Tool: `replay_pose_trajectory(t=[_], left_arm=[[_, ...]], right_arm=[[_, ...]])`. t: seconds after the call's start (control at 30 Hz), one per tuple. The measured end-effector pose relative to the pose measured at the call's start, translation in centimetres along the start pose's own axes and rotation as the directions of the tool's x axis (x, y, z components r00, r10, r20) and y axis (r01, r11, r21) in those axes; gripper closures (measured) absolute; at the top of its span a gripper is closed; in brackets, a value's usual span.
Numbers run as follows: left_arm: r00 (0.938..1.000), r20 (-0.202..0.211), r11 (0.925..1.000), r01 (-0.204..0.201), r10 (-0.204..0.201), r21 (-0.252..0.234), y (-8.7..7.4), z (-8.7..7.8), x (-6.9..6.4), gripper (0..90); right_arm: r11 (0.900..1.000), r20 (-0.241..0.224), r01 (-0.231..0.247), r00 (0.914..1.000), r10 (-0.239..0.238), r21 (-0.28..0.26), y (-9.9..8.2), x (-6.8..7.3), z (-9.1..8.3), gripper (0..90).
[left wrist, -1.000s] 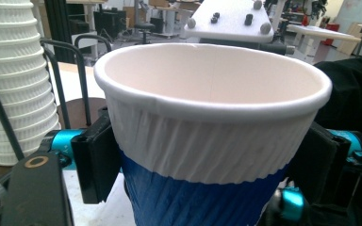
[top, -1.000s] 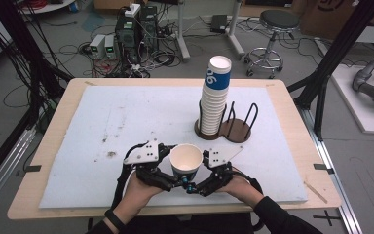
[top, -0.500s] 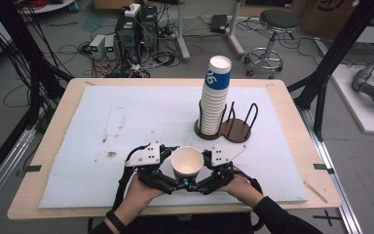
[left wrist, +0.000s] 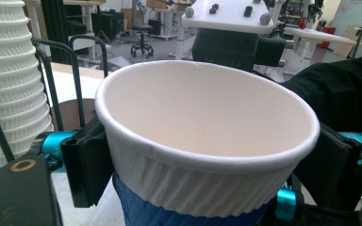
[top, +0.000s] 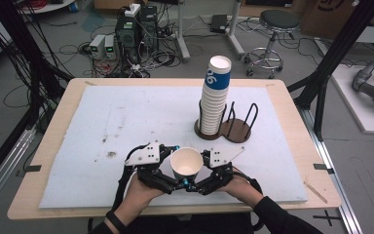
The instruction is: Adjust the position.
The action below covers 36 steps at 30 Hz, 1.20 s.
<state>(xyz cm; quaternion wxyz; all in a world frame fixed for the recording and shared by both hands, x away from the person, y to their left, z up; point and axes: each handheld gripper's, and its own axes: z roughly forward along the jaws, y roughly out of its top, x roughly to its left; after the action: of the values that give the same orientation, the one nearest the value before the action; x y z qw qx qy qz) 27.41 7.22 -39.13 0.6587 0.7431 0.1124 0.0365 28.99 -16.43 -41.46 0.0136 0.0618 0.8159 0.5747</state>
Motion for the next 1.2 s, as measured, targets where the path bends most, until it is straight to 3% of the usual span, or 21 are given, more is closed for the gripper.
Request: replay_pose_trajectory(t=[0.17, 0.23, 0.33, 0.53, 0.8, 0.97, 1.13, 1.2], left_arm=[[0.9999, -0.005, 0.9999, -0.011, 0.011, -0.006, -0.1, -0.3, 0.1, 18.3], [0.9998, -0.014, 0.9999, -0.014, 0.014, -0.007, -0.1, -0.6, 0.3, 18.8], [0.9992, -0.033, 0.9998, -0.021, 0.021, -0.002, -0.1, -1.2, 0.6, 19.0], [0.9960, -0.079, 0.9991, -0.039, 0.040, 0.014, -0.2, -2.2, 1.4, 19.0], [0.9912, -0.126, 0.9990, -0.037, 0.040, 0.025, -0.4, -3.7, 2.4, 19.0], [0.9867, -0.159, 0.9992, -0.030, 0.033, 0.026, -0.6, -4.6, 2.7, 19.0], [0.9788, -0.203, 0.9994, -0.023, 0.028, 0.026, -0.9, -5.4, 2.9, 18.9], [0.9744, -0.224, 0.9997, -0.014, 0.019, 0.021, -1.0, -5.5, 3.0, 18.9]], right_arm=[[1.0000, 0.006, 0.006, 1.0000, -0.006, -0.002, 0.0, -0.1, -0.1, 25.3], [0.9999, 0.014, -0.010, 0.9999, 0.010, -0.001, 0.0, -0.2, -0.2, 20.3], [0.9997, 0.015, -0.023, 0.9996, 0.023, -0.001, 0.0, -0.6, -0.8, 19.6], [0.9987, 0.083, -0.043, 0.9955, 0.045, -0.026, -0.3, -1.7, -3.0, 19.5], [0.9938, 0.222, -0.069, 0.9712, 0.087, -0.087, -0.7, -3.2, -6.9, 19.6], [0.9921, 0.294, -0.072, 0.9505, 0.100, -0.103, -1.0, -3.7, -8.3, 19.6], [0.9913, 0.344, -0.074, 0.9328, 0.107, -0.109, -1.2, -3.8, -9.2, 19.6], [0.9902, 0.345, -0.074, 0.9319, 0.111, -0.119, -1.2, -3.9, -9.5, 19.6]])
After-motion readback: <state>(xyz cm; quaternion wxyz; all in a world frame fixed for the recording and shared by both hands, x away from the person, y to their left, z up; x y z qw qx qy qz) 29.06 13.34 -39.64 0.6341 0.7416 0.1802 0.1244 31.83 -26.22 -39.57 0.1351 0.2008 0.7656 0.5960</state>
